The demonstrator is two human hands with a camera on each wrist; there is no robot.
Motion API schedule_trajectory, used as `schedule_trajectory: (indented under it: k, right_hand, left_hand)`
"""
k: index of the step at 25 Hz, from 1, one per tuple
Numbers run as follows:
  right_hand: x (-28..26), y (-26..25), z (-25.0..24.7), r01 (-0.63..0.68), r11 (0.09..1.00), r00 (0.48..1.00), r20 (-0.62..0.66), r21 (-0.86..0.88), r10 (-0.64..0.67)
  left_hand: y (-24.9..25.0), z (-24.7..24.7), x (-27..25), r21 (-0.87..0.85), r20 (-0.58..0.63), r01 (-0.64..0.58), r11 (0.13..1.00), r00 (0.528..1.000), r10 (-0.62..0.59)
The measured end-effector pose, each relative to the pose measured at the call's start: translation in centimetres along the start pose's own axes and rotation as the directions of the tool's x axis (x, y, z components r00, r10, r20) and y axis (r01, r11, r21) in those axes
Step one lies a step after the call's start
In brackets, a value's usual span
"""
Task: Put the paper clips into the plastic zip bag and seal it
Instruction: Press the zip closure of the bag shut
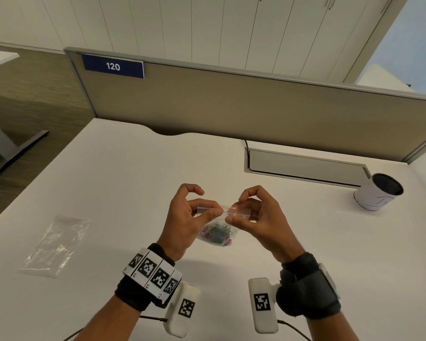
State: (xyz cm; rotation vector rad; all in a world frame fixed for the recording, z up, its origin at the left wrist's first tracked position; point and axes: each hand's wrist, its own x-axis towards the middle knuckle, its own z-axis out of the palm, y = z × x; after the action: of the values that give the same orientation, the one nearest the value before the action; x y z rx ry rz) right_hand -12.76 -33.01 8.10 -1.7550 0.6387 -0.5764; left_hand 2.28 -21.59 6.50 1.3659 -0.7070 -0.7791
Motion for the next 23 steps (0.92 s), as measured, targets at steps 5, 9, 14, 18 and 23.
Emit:
schedule_trajectory:
  k: [5, 9, 14, 18, 23]
  right_hand:
    - [2.0, 0.6, 1.1, 0.074, 0.997, 0.995, -0.059, -0.016, -0.075]
    - [4.3, 1.0, 1.8, 0.104, 0.992, 0.992, -0.057, -0.064, -0.108]
    - [7.8, 2.1, 1.9, 0.094, 0.988, 0.992, -0.078, -0.12, -0.104]
    - [10.8, 3.5, 1.2, 0.045, 0.998, 0.993, -0.107, 0.039, -0.04]
    - [14.6, 6.5, 0.6, -0.001, 0.976, 0.994, -0.108, 0.217, 0.025]
  left_hand:
    - [-0.2, -1.3, 2.2, 0.147, 0.073, -0.028, 0.989, 0.997, 0.018]
    - [-0.1, -2.1, 4.4, 0.254, 0.165, -0.095, 0.963, 0.985, 0.054]
    - [-0.6, -2.4, 8.2, 0.231, 0.137, -0.093, 0.968, 0.989, 0.062]
    - [-0.9, -2.0, 11.8, 0.169, 0.116, -0.038, 0.985, 0.993, 0.018]
    - [-1.1, -2.7, 17.3, 0.233, 0.192, -0.018, 0.972, 0.981, -0.028]
